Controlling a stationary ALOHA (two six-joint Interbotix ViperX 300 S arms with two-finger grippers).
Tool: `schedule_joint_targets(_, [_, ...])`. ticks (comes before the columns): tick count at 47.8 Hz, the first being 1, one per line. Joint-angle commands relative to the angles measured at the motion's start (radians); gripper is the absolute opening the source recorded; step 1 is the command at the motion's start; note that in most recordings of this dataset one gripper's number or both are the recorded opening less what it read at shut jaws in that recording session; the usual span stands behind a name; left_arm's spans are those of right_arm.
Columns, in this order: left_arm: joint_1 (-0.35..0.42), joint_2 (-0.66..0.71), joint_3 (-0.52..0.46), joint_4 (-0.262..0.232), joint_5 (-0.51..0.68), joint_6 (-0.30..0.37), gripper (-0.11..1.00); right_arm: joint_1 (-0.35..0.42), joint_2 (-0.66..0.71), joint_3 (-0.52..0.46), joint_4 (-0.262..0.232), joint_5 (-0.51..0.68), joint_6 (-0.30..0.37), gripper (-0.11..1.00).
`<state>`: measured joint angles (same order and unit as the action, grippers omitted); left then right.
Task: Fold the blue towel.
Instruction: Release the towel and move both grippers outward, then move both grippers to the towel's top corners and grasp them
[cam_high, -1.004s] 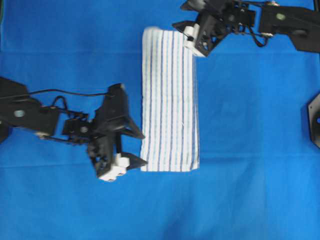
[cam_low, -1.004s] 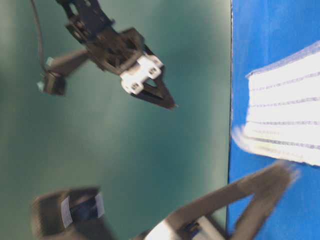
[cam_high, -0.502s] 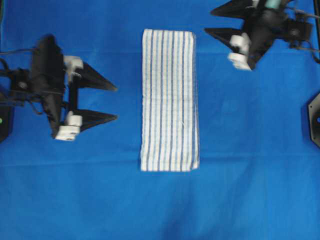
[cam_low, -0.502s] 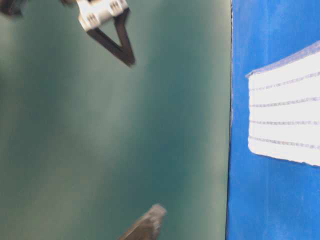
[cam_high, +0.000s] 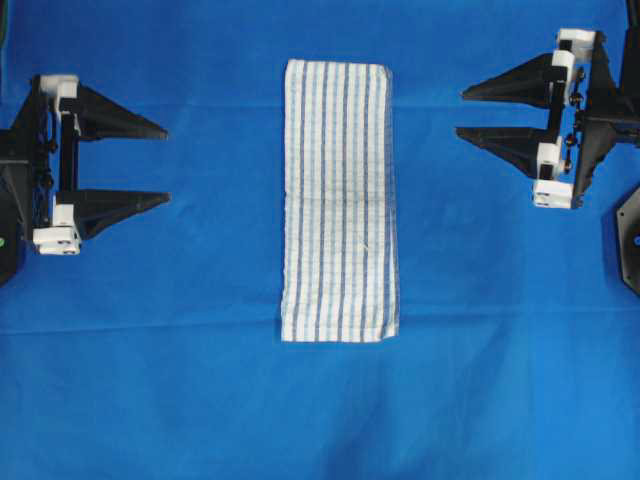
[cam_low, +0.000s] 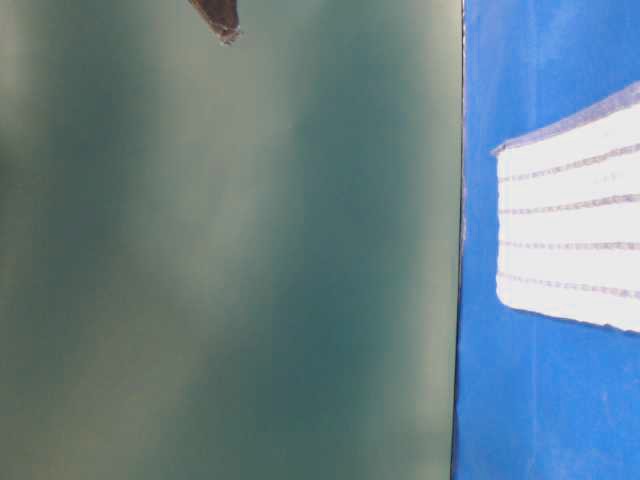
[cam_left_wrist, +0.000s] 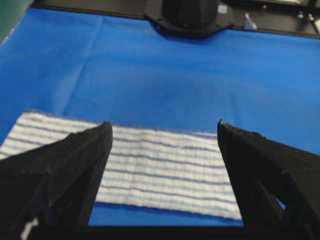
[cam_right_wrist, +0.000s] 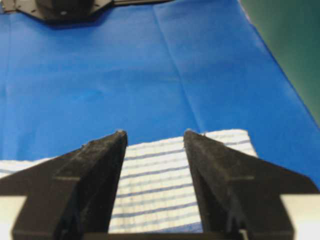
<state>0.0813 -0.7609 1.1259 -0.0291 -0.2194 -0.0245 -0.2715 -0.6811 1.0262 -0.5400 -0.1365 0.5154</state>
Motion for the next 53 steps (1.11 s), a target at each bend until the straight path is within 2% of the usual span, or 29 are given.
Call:
schedule_joint_targets(1, [0.009, 0.009, -0.015, 0.002, -0.018, 0.000, 0.79, -0.002, 0.009, -0.020, 0.003, -0.011, 0.002, 0.55])
schedule_joint_targets(11, [0.094, 0.126, -0.044, 0.002, -0.098, 0.003, 0.79, -0.067, 0.086, -0.055, 0.003, -0.012, 0.002, 0.55])
schedule_joint_targets(23, [0.242, 0.423, -0.184, 0.002, -0.137, 0.014, 0.80, -0.190, 0.344, -0.179, -0.002, 0.011, -0.002, 0.56])
schedule_joint_targets(32, [0.318, 0.641, -0.284, 0.002, -0.140, 0.014, 0.80, -0.253, 0.535, -0.275, -0.003, 0.040, -0.009, 0.56])
schedule_joint_targets(40, [0.356, 0.824, -0.367, 0.002, -0.155, 0.012, 0.80, -0.285, 0.664, -0.310, -0.003, 0.035, -0.009, 0.56])
schedule_joint_targets(53, [0.405, 0.999, -0.460, 0.003, -0.170, 0.012, 0.80, -0.310, 0.788, -0.328, -0.003, -0.015, -0.009, 0.56])
